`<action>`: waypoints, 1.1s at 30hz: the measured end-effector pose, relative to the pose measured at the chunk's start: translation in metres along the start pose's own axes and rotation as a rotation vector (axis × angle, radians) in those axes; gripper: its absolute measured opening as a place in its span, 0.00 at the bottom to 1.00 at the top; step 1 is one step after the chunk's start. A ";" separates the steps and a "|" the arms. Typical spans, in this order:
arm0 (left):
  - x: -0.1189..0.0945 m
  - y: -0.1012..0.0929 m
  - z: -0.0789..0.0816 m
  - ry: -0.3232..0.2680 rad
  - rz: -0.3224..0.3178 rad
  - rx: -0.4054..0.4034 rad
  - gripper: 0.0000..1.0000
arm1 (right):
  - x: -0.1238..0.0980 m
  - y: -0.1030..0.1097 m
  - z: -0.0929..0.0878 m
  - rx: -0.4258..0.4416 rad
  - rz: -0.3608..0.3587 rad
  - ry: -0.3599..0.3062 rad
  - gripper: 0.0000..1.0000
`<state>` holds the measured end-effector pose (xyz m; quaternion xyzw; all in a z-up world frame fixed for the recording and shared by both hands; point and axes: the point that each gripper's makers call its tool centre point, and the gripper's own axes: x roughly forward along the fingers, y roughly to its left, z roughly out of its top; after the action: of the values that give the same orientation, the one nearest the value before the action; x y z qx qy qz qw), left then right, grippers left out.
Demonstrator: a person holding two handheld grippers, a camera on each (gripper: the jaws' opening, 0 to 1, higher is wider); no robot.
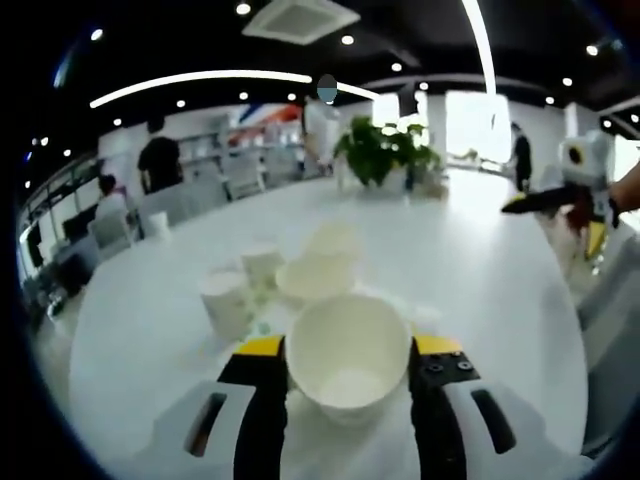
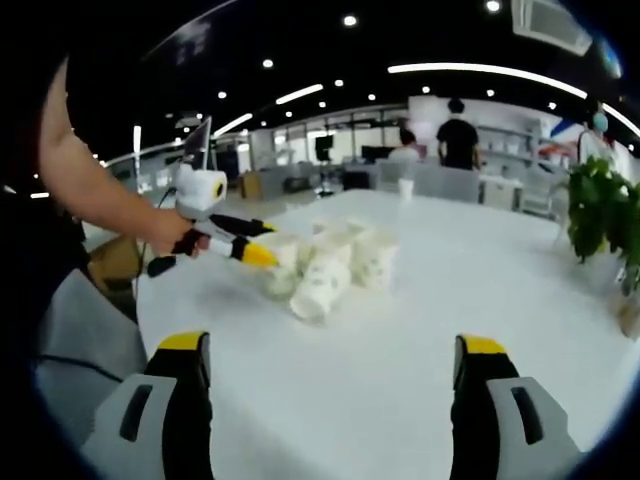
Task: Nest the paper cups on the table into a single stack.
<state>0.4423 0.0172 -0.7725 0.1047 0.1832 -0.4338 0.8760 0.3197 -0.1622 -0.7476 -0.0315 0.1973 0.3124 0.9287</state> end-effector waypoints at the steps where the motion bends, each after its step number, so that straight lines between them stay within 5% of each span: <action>1: -0.001 -0.001 0.001 0.001 -0.003 -0.001 0.45 | 0.000 0.000 0.000 -0.002 0.000 0.000 1.00; 33: -0.017 -0.008 0.036 -0.054 -0.022 0.022 0.42 | -0.001 0.003 0.012 -0.015 0.008 -0.017 1.00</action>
<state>0.4345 0.0120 -0.7332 0.1003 0.1557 -0.4482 0.8745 0.3214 -0.1576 -0.7363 -0.0350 0.1870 0.3180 0.9288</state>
